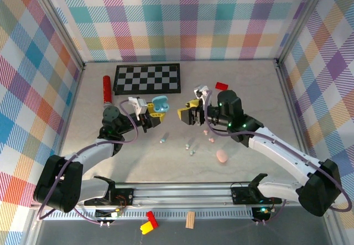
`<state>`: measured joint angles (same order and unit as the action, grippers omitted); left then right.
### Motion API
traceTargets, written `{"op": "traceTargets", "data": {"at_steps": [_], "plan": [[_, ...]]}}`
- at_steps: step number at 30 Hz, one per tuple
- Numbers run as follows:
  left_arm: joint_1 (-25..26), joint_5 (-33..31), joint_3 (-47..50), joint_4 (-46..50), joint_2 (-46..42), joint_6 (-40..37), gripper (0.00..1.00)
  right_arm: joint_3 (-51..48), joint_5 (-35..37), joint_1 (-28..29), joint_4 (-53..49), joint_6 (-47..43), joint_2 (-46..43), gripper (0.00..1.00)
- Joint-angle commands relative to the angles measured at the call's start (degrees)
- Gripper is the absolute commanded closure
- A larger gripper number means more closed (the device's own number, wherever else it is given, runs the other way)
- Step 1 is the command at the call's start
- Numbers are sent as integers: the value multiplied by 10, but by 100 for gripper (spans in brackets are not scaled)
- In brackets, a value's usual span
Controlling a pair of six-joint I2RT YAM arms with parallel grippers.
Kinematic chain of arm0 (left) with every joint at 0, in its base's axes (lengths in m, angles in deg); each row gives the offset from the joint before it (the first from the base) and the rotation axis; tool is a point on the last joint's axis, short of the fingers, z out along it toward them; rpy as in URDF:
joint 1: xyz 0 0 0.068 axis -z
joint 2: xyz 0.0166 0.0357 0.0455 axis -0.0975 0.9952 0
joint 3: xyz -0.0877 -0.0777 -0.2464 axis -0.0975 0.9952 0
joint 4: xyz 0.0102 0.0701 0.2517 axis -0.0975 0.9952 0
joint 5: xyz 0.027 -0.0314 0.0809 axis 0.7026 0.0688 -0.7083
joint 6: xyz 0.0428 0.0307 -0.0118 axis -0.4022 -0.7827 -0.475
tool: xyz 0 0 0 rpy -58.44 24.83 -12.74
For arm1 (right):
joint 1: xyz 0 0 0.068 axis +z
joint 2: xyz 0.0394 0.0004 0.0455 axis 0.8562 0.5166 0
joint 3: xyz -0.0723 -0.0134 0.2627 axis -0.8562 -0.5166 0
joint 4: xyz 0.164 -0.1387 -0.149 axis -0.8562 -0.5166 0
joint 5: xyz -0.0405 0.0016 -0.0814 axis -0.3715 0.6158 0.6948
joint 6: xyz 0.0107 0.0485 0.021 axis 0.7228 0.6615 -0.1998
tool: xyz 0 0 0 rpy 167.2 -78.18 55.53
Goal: Insert wireless bluetooth earbuds into charging case
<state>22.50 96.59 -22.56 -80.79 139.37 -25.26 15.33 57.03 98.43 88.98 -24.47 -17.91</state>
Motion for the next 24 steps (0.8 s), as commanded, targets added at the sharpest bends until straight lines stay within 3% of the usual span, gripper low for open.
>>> {"op": "traceTargets", "data": {"at_steps": [1,7,13,17,24], "plan": [[-14,-25,10,-38,-18,-13,63,-50,37,-9,98,127,24,38],[-25,-51,9,-48,-19,-6,63,-54,31,2,72,257,134,40],[-34,-78,-7,-45,-15,-8,63,-30,-7,55,70,377,260,41],[-40,-92,-26,-40,1,-11,63,6,-29,90,72,396,322,41],[-50,-92,-59,-45,27,-3,64,61,-85,101,62,413,399,41]]}}
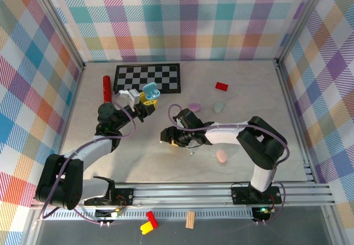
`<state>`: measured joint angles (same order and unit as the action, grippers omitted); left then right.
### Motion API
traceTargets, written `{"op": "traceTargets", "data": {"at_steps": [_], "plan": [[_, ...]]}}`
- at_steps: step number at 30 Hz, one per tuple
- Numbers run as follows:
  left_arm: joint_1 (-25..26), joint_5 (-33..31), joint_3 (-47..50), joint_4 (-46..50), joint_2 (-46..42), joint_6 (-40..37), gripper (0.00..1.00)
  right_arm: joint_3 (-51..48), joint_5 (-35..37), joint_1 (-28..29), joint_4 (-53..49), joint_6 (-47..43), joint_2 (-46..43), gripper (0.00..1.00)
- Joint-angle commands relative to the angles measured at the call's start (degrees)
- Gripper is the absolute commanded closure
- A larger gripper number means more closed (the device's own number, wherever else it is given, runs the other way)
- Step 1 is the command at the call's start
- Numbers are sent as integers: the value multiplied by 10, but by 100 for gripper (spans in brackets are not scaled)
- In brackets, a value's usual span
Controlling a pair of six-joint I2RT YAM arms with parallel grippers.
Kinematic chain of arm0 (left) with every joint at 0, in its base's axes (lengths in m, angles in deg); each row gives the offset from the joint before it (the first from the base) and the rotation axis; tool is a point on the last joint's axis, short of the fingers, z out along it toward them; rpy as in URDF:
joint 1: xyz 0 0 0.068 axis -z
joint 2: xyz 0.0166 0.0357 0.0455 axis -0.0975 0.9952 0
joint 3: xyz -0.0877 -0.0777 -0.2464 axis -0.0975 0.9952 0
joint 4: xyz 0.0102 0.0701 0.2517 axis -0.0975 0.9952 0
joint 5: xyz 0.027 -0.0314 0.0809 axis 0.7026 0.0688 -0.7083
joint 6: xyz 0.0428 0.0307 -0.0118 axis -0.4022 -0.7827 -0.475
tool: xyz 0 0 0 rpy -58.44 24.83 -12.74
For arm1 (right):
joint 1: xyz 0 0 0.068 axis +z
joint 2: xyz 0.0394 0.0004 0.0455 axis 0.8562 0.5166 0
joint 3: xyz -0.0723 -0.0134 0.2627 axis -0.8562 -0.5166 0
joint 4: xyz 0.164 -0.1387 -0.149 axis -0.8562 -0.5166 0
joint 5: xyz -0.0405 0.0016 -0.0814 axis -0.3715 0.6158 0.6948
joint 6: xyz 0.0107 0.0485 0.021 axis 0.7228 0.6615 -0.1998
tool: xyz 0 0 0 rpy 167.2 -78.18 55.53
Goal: Insert wireless bluetooth earbuds into charging case
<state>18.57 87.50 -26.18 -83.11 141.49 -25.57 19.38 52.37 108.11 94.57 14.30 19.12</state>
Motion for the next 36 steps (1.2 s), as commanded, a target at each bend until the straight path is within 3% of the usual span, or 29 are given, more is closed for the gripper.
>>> {"op": "traceTargets", "data": {"at_steps": [1,7,16,36], "plan": [[-11,-1,-26,-26,8,3,64,22,-47,7,20,37,42,42],[-15,0,-35,-52,19,17,64,37,-51,16,32,69,82,45],[-15,3,-36,-48,12,17,64,65,24,3,-20,48,95,48],[-47,-21,-37,-45,8,49,64,150,114,-5,-145,-78,100,50]]}}
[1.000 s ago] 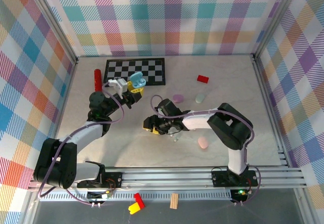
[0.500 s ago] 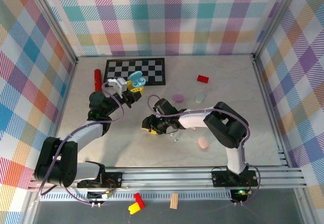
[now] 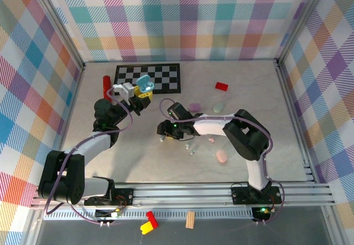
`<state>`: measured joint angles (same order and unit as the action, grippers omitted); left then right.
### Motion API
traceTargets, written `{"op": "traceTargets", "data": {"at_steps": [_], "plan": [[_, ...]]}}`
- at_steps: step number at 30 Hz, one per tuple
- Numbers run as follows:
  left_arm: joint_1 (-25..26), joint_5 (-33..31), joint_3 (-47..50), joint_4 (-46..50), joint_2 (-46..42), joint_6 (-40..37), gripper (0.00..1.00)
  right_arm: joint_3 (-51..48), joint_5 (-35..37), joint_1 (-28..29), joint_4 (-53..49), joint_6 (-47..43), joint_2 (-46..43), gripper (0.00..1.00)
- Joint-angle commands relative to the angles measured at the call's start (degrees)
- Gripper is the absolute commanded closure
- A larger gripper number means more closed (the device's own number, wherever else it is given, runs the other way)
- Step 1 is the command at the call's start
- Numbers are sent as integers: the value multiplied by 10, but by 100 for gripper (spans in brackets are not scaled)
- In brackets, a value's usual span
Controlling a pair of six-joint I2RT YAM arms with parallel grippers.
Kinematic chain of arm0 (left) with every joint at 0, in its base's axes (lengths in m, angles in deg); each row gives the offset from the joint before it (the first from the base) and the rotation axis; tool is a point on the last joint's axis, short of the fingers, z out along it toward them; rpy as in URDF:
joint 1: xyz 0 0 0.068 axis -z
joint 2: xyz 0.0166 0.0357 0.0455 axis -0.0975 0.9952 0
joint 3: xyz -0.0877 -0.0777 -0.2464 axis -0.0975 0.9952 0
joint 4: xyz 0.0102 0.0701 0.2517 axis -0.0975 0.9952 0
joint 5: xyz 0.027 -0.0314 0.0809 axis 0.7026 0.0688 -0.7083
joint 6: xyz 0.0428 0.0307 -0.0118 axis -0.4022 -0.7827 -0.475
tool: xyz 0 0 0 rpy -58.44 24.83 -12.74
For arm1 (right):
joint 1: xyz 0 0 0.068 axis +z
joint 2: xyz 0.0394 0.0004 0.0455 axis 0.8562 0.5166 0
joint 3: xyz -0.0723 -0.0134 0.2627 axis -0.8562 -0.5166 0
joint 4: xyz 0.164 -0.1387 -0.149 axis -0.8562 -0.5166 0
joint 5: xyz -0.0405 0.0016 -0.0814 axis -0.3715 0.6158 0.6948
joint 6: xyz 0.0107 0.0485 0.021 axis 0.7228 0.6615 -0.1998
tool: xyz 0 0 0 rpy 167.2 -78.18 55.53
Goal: Insert wireless bluetooth earbuds into charging case
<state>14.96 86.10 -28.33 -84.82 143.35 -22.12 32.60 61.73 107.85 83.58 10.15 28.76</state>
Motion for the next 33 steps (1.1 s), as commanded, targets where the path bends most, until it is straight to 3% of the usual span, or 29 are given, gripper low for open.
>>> {"op": "traceTargets", "data": {"at_steps": [1,7,19,28,33], "plan": [[-13,-12,-14,-31,-9,18,64,20,21,-3,-41,-42,2,51],[-35,-46,-11,-34,-5,36,64,34,23,4,-80,-47,-4,58],[-41,-40,-12,-28,-8,41,63,48,-20,18,-71,10,21,61],[-42,-39,-10,-26,-14,39,63,77,-23,19,-108,0,45,64],[-43,-41,-10,-23,-11,39,63,96,-29,19,-144,-12,63,71]]}}
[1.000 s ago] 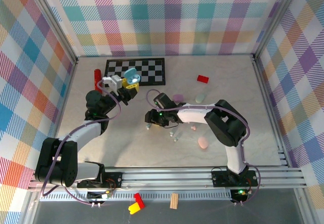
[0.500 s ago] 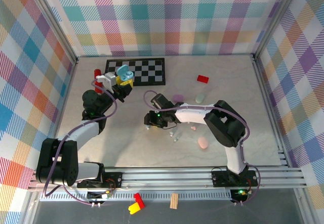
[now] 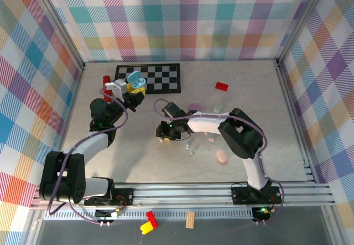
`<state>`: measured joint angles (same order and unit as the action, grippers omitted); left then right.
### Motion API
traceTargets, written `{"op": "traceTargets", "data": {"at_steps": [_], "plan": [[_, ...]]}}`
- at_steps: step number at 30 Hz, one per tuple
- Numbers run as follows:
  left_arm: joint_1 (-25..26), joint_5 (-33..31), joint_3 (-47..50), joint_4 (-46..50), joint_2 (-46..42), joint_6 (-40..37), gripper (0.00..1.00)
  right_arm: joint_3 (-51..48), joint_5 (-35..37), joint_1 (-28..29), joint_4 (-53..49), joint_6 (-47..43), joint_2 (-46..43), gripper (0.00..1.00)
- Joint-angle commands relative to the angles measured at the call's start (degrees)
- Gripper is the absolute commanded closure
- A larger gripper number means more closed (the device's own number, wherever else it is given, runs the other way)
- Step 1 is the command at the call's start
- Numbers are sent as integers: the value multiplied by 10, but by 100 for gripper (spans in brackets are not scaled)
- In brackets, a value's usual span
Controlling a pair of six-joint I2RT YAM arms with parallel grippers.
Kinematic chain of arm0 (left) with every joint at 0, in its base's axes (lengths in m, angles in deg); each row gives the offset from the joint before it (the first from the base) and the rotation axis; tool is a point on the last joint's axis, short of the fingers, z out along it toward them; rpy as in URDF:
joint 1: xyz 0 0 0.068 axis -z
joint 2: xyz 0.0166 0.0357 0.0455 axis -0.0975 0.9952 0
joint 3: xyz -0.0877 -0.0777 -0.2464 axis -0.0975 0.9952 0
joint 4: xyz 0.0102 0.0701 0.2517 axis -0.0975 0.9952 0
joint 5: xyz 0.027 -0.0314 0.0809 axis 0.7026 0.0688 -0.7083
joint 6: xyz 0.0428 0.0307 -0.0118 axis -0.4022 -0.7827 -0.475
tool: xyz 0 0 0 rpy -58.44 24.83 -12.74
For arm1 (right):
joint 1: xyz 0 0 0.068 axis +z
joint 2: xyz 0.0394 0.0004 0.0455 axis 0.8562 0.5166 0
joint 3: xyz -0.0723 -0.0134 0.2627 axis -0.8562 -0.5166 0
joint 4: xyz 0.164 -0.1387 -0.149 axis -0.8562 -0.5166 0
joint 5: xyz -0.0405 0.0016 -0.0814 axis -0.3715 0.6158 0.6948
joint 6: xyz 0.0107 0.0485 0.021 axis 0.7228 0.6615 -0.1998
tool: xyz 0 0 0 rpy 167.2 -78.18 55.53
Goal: Insert wireless bluetooth earbuds into charging case
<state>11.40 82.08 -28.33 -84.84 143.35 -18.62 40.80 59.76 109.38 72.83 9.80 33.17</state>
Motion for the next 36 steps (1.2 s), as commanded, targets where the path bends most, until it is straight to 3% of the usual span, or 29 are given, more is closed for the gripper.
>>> {"op": "traceTargets", "data": {"at_steps": [1,11,26,36], "plan": [[-7,-2,-9,-24,-10,3,63,16,-11,3,-38,-10,21,72],[-7,-2,-5,-20,-14,0,63,51,25,0,-118,-83,-2,78],[-8,2,12,-3,-23,-16,63,20,67,-119,-241,-276,-53,77],[-8,7,21,13,-32,-30,62,55,66,-137,-326,-377,-23,75]]}}
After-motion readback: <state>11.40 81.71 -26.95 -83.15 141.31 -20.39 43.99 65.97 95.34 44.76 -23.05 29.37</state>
